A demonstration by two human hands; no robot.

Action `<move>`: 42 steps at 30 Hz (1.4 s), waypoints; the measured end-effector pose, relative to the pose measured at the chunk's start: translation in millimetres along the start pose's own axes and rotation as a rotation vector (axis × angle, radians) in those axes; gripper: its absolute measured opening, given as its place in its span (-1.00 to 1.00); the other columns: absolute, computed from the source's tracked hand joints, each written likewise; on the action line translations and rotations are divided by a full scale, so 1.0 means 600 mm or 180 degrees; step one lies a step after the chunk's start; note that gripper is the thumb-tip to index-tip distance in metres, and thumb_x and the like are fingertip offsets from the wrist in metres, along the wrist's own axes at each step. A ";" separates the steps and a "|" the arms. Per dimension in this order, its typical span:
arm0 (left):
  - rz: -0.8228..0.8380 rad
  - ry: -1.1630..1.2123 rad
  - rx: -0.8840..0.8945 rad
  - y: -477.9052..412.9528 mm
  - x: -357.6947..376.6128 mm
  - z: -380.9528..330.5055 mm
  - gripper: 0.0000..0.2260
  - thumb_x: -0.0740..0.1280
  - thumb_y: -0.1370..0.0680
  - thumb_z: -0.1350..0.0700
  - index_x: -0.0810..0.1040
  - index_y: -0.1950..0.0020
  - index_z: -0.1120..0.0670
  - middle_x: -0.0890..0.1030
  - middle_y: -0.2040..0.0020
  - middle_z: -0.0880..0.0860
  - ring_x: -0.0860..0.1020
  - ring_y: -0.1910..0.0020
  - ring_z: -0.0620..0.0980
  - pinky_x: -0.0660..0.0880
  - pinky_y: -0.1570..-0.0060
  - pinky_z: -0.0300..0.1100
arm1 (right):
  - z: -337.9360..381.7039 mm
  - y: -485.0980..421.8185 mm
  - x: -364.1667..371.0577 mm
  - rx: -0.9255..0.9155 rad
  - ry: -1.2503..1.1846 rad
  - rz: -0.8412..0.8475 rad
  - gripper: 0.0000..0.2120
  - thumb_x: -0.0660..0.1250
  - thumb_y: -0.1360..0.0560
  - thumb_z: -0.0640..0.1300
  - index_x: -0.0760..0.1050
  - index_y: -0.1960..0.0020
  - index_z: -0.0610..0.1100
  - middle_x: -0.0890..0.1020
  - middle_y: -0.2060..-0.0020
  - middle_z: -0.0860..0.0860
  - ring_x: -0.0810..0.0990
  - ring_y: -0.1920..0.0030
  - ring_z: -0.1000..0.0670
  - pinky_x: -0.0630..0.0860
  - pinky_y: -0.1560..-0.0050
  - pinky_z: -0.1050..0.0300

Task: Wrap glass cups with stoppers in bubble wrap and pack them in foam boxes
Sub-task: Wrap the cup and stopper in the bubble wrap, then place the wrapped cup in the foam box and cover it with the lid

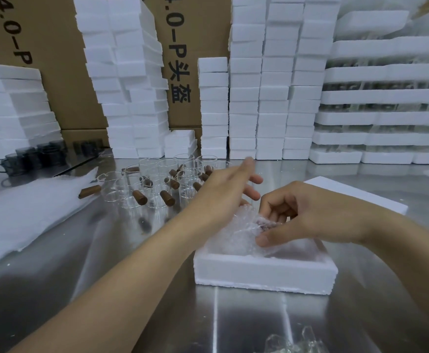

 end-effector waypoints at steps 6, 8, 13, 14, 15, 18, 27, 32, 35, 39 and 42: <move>0.0154 -0.0750 0.0583 0.006 0.010 -0.023 -0.67 0.19 -0.75 -0.20 0.70 -0.13 -0.08 0.74 0.03 -0.06 0.69 0.06 -0.13 0.53 0.01 -0.26 | -0.002 0.000 -0.005 -0.0071 0.0069 -0.0038 -0.77 0.63 -0.43 -0.02 0.64 0.19 -0.11 0.55 0.41 0.10 0.45 0.42 0.20 0.32 0.32 0.51; 0.0361 -0.1237 0.0678 0.010 0.026 -0.023 -0.69 0.21 -0.75 -0.16 0.69 -0.07 -0.07 0.73 0.04 -0.09 0.65 0.07 -0.13 0.55 -0.06 -0.11 | -0.004 0.000 -0.009 -0.0085 0.0024 -0.0093 -0.79 0.64 -0.43 -0.01 0.64 0.22 -0.06 0.58 0.43 0.13 0.46 0.45 0.21 0.31 0.35 0.53; 0.0644 -0.0986 0.0465 0.012 0.021 -0.029 -0.66 0.26 -0.71 -0.25 0.69 -0.16 -0.05 0.74 -0.08 -0.03 0.67 -0.17 -0.02 0.51 -0.35 0.11 | -0.011 -0.004 -0.014 -0.0103 0.0044 -0.0151 -0.79 0.64 -0.43 -0.01 0.68 0.13 -0.10 0.59 0.41 0.12 0.47 0.41 0.22 0.31 0.36 0.51; 0.0810 -0.0940 0.0336 0.013 0.018 -0.024 -0.66 0.35 -0.62 -0.33 0.67 -0.24 -0.15 0.72 -0.14 -0.08 0.65 -0.22 -0.09 0.49 -0.39 0.06 | -0.014 -0.005 -0.016 -0.0110 0.0023 -0.0175 -0.79 0.64 -0.44 -0.03 0.68 0.11 -0.12 0.59 0.40 0.12 0.46 0.41 0.22 0.31 0.35 0.51; 0.1042 -0.1005 0.0220 0.015 0.017 -0.016 -0.58 0.45 -0.51 -0.38 0.61 -0.32 -0.28 0.69 -0.21 -0.14 0.61 -0.28 -0.18 0.47 -0.42 -0.03 | -0.017 -0.007 -0.019 -0.0108 0.0019 -0.0218 -0.80 0.63 -0.44 -0.04 0.69 0.09 -0.13 0.59 0.40 0.13 0.46 0.41 0.22 0.32 0.35 0.50; 0.1675 -0.1629 0.0065 0.029 0.018 0.013 -0.17 0.69 -0.27 -0.34 0.34 -0.42 -0.58 0.45 -0.37 -0.40 0.36 -0.34 -0.54 0.30 -0.30 -0.38 | -0.026 -0.013 -0.021 -0.0089 -0.0058 -0.0343 -0.84 0.63 -0.44 -0.04 0.69 0.12 -0.08 0.60 0.40 0.13 0.46 0.41 0.21 0.32 0.38 0.47; 0.0729 -0.1854 0.0493 -0.003 0.008 0.025 -0.12 0.58 -0.28 -0.49 0.35 -0.55 -0.41 0.41 -0.53 -0.34 0.37 -0.45 -0.30 0.32 -0.37 -0.25 | -0.106 -0.007 -0.111 0.0339 0.0325 -0.1811 -0.59 0.35 -0.46 0.42 0.64 0.05 0.09 0.70 0.15 0.15 0.64 0.13 0.12 0.52 0.11 0.10; 0.0269 -0.1697 0.0587 -0.019 -0.022 0.020 -0.28 0.35 -0.29 -0.62 0.67 -0.29 -0.24 0.62 -0.20 -0.38 0.52 -0.23 -0.41 0.45 -0.23 -0.31 | -0.196 0.018 -0.160 0.1427 0.1264 -0.2259 -0.69 0.37 -0.53 0.25 0.56 -0.14 0.07 0.58 -0.08 0.07 0.54 -0.20 -0.08 0.51 -0.13 -0.05; 0.0299 -0.1789 0.0573 -0.022 -0.019 0.027 -0.39 0.33 -0.35 -0.55 0.70 -0.21 -0.21 0.67 -0.17 -0.29 0.57 -0.23 -0.29 0.49 -0.27 -0.17 | -0.213 0.019 -0.150 0.1845 0.1865 -0.1938 -0.51 0.42 -0.49 0.31 0.49 -0.30 0.10 0.52 -0.19 -0.01 0.45 -0.32 -0.17 0.38 -0.30 -0.14; 0.0350 -0.1759 0.0592 -0.021 -0.009 0.029 -0.51 0.32 -0.41 -0.50 0.68 -0.16 -0.24 0.67 -0.16 -0.28 0.57 -0.23 -0.29 0.45 -0.19 -0.21 | -0.208 0.027 -0.156 0.1868 0.2025 -0.2123 -0.53 0.46 -0.49 0.18 0.50 -0.35 0.10 0.54 -0.22 0.00 0.48 -0.29 -0.15 0.33 -0.29 -0.11; 0.0313 -0.1763 0.0631 -0.019 -0.009 0.029 -0.50 0.28 -0.44 -0.52 0.67 -0.16 -0.23 0.67 -0.18 -0.29 0.56 -0.26 -0.27 0.46 -0.25 -0.20 | -0.226 0.046 -0.171 0.2233 0.2058 -0.2117 -0.36 0.46 -0.43 0.25 0.40 -0.45 0.13 0.51 -0.35 -0.07 0.44 -0.36 -0.23 0.30 -0.36 -0.15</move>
Point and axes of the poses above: each hand's wrist, its own y-axis away from the middle knuckle, its own x-axis out of the palm, z = x × y, the point moved 10 cm from there along -y, towards the middle knuckle
